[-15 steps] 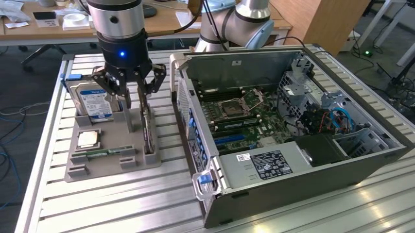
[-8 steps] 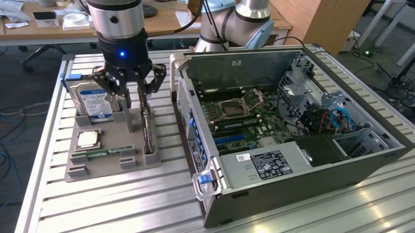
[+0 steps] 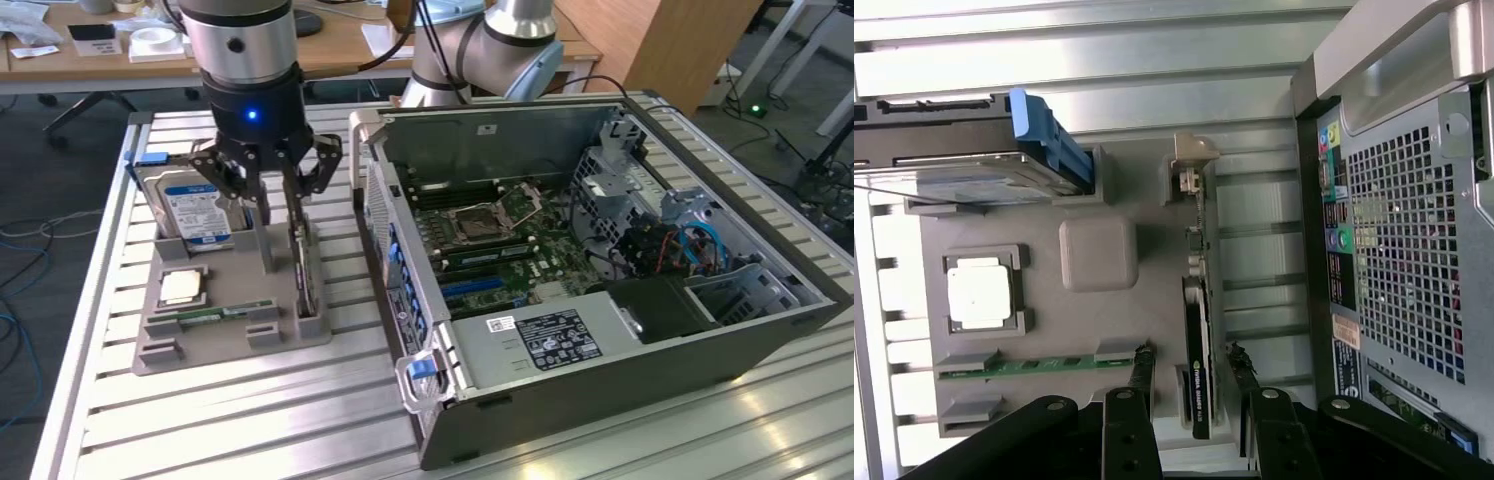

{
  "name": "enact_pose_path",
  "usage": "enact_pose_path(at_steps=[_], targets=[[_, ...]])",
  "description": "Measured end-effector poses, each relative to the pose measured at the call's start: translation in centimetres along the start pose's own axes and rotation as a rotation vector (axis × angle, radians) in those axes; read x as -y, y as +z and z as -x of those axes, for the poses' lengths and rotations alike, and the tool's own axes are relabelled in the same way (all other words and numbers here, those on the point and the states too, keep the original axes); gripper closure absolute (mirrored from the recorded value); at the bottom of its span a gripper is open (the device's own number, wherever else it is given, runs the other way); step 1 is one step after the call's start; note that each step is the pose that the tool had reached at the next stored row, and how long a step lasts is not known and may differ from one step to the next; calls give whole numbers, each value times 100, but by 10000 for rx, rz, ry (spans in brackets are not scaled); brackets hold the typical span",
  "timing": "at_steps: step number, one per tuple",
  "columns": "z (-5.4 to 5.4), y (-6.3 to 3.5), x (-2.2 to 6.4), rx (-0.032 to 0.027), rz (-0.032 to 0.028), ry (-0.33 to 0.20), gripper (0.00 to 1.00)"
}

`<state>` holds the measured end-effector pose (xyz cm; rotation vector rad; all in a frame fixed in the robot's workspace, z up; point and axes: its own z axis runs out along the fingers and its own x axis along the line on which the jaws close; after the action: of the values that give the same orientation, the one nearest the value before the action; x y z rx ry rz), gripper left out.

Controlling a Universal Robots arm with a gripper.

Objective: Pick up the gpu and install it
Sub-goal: 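Pick up the gpu and move the gpu toward the slot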

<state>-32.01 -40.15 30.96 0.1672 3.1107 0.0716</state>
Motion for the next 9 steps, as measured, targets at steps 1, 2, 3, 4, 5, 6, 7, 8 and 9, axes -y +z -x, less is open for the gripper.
enact_pose_path(at_steps=[1, 2, 3, 4, 5, 6, 7, 8, 9], targets=[[0, 17, 1, 1, 1, 0, 58], [0, 34, 2, 0, 0, 0, 58], [-1, 52, 2, 0, 0, 0, 58], [-1, 70, 3, 0, 0, 0, 58], [-2, 86, 4, 0, -1, 0, 58], [-2, 99, 5, -1, 0, -1, 58], [-2, 103, 5, -2, -2, 0, 58], [-2, 103, 5, -2, -2, 0, 58], [-2, 103, 5, -3, -3, 0, 58]])
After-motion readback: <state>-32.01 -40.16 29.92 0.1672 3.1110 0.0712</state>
